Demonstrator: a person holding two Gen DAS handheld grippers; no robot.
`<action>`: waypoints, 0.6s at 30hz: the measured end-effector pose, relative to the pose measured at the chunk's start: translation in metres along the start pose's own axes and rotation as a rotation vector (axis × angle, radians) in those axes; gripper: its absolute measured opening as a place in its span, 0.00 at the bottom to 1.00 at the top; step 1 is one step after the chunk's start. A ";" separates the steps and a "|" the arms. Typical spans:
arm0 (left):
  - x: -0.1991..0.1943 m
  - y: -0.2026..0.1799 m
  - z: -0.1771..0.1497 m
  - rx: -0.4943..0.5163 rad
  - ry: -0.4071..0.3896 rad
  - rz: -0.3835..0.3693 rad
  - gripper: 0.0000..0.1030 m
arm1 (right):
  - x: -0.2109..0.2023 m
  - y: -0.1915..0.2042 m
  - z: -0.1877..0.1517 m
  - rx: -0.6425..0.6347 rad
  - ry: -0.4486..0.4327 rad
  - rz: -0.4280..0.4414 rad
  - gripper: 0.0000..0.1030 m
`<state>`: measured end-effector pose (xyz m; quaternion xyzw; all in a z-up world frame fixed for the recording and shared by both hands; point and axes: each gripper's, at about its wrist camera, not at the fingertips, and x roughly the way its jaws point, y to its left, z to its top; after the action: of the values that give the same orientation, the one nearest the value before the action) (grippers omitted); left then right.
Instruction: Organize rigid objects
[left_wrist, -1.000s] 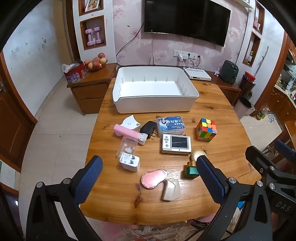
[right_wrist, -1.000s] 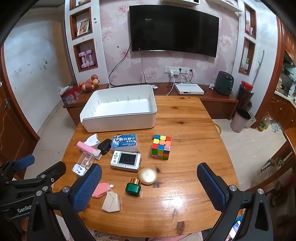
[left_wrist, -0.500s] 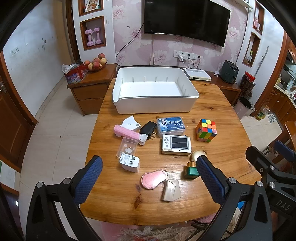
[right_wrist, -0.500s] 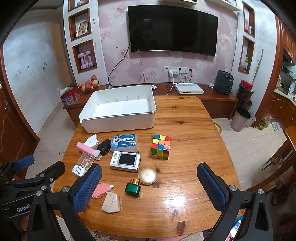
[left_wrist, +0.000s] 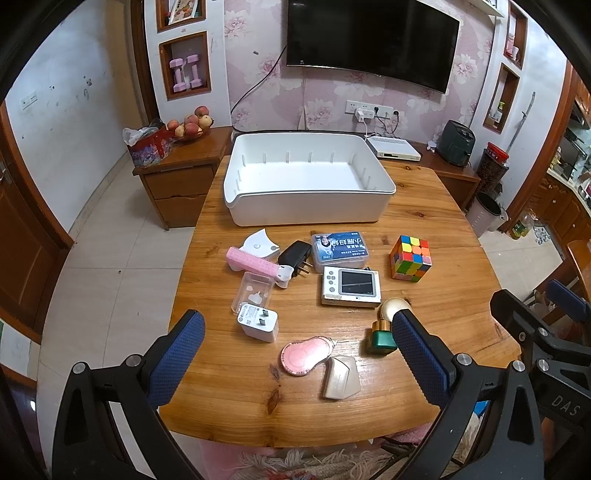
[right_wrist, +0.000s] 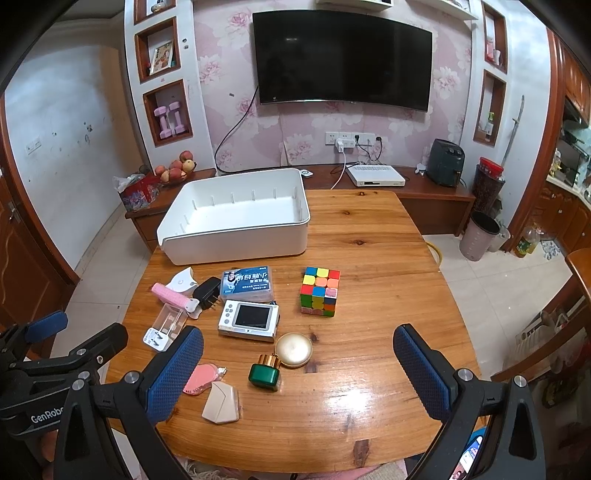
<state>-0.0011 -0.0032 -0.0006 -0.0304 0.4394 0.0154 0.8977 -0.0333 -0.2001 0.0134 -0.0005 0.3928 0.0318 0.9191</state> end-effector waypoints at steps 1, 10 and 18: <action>0.000 0.000 0.000 -0.001 0.000 0.000 0.98 | 0.000 0.000 0.000 -0.001 0.000 0.000 1.00; 0.003 0.000 -0.004 -0.004 0.004 -0.003 0.98 | 0.000 0.000 -0.001 0.002 0.000 0.000 1.00; 0.006 0.001 -0.005 -0.007 0.006 0.002 0.98 | 0.001 0.000 -0.002 0.002 0.003 0.002 1.00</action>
<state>-0.0013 -0.0029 -0.0079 -0.0330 0.4419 0.0177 0.8963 -0.0338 -0.2000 0.0109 0.0011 0.3942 0.0323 0.9184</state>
